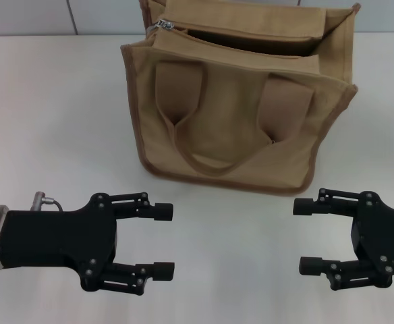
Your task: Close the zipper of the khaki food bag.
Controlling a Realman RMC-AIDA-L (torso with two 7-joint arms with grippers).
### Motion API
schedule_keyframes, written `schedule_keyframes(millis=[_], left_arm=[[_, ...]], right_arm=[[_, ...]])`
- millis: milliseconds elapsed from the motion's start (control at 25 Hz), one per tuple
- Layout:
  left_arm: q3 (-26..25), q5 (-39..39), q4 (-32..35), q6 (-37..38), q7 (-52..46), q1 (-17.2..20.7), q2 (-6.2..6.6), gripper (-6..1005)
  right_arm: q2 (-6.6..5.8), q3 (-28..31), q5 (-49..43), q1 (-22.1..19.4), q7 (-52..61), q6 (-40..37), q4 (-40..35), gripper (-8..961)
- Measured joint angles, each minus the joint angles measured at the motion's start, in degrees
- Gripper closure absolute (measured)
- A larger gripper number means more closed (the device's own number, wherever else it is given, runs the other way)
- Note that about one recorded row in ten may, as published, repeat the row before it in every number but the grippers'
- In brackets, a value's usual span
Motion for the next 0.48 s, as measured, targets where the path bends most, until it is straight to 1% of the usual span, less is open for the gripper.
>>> schedule_keyframes(millis=[480], left_arm=[[0.0, 0.0, 0.0, 0.0, 0.0, 0.0, 0.0, 186]], right_arm=[[0.0, 0.0, 0.0, 0.0, 0.0, -0.1, 0.0, 142]])
